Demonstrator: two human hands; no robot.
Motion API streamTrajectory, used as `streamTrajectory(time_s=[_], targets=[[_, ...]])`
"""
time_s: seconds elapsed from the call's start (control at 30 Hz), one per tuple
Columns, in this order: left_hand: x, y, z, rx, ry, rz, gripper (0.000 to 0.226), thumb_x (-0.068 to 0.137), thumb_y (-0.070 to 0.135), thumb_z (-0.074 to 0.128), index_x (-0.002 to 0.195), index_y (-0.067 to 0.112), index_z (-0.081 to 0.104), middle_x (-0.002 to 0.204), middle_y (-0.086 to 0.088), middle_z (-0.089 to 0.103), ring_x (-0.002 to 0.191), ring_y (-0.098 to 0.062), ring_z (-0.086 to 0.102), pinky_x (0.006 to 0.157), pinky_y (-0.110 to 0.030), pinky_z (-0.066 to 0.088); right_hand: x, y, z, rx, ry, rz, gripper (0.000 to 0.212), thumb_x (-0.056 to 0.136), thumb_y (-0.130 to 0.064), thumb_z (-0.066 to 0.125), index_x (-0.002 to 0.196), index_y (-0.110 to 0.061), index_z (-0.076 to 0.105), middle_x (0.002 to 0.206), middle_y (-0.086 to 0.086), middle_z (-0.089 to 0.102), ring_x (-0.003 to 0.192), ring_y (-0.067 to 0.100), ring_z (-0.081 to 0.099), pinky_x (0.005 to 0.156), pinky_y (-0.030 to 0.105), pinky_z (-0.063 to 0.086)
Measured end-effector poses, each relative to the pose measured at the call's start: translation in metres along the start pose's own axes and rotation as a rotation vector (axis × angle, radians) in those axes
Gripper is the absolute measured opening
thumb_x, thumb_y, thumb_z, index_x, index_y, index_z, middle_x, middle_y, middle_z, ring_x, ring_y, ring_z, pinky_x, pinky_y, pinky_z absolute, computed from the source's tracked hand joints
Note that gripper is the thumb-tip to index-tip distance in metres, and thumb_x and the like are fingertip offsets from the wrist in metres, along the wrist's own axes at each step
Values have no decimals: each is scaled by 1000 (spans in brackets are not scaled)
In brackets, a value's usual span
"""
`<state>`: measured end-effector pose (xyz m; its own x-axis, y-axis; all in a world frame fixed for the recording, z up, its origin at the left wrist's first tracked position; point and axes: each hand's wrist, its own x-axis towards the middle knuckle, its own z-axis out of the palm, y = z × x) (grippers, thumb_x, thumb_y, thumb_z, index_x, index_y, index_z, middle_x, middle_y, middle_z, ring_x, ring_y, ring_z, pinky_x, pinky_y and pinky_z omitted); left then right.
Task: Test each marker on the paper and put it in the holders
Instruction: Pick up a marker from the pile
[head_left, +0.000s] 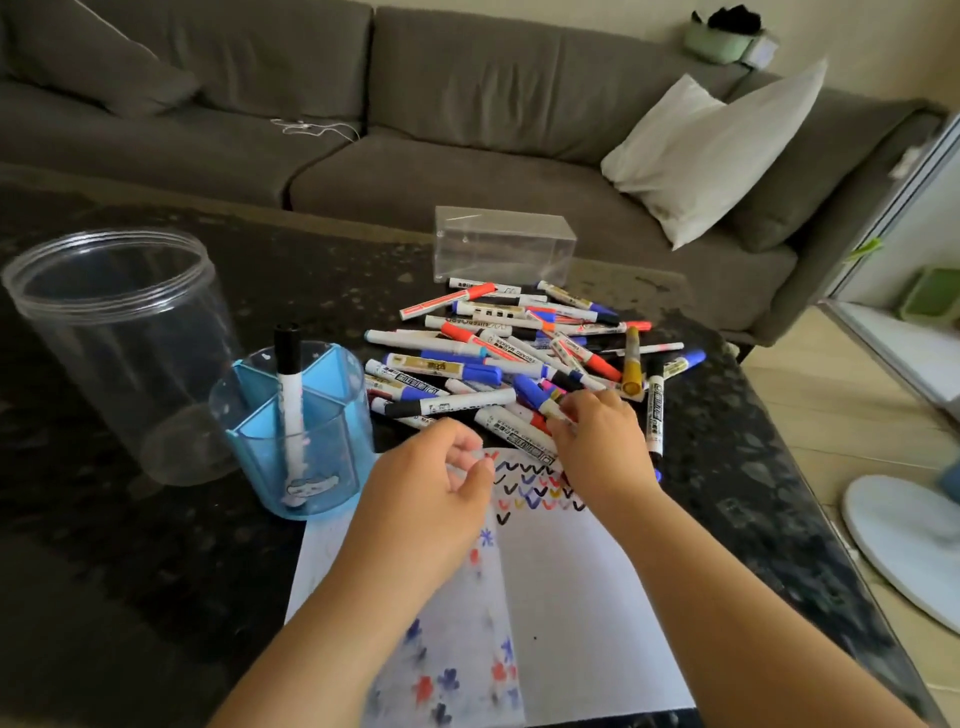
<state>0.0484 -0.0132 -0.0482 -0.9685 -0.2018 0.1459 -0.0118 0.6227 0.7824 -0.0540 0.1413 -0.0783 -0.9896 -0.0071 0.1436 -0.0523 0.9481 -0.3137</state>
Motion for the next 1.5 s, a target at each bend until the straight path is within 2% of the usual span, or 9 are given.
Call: streamTrajectory(time_s=[0.17,0.27,0.4,0.53,0.8,1.07,1.23,1.3,1.5], targets=[[2,2,7,-8,-13,-36,11,89,29,56,100,29,58,82,20,55,73,9,51,60,0,38,-2,1,-4,31,2,-11,34,96,-37,47,119,-13,57,118,6,53,104,23,52,88,36,47],[1,5,10,-71,-45,-91,11,90,32,55,99,30,60,90,19,59,79,9,52,58,-4,37,-25,-1,-35,277,11,35,24,98,-36,44,105,-16,57,97,2,59,73,11,56,57,19,44],[-1,15,17,-579,-156,-309,16,93,35,50,90,30,65,91,12,71,86,-4,65,84,-30,52,-85,-4,-65,1156,-394,268,23,100,-18,40,101,-4,58,67,5,64,51,12,51,52,25,43],[-11,29,25,-1076,-375,-377,30,95,22,41,107,5,63,99,-9,73,95,-22,68,78,-31,55,-121,-6,-59,1545,-673,426,28,94,-24,43,88,-4,62,60,11,50,40,15,36,38,21,29],[-19,28,35,-1000,-465,-322,24,92,21,45,97,8,65,96,-5,74,48,-12,52,50,-16,45,-119,-4,-51,1609,-682,283,29,83,-31,49,70,-5,51,60,6,46,41,10,32,38,19,30],[-21,22,59,-937,-222,-445,28,93,11,51,74,7,70,85,-14,73,71,-17,66,69,-23,53,-118,5,-35,574,-316,0,23,99,-35,37,79,-26,42,62,-10,46,47,0,45,47,13,33],[-22,21,64,-886,-124,-505,40,92,13,55,58,18,75,68,-5,71,65,-14,61,76,-28,48,-117,-1,-36,273,-271,-92,36,100,-41,31,126,-19,42,82,-1,53,73,16,52,51,26,32],[-23,20,63,-857,-108,-490,40,92,15,55,58,22,75,70,-5,71,69,-16,62,82,-32,50,-118,-2,-35,210,-257,-115,38,100,-42,29,127,-17,40,95,2,59,86,22,56,55,28,28],[-26,26,50,-944,-285,-429,29,97,22,43,91,5,66,97,-5,74,99,-19,67,90,-33,49,-114,2,-42,581,-370,-38,23,99,-34,39,80,-22,43,62,-7,50,49,6,44,53,22,38]])
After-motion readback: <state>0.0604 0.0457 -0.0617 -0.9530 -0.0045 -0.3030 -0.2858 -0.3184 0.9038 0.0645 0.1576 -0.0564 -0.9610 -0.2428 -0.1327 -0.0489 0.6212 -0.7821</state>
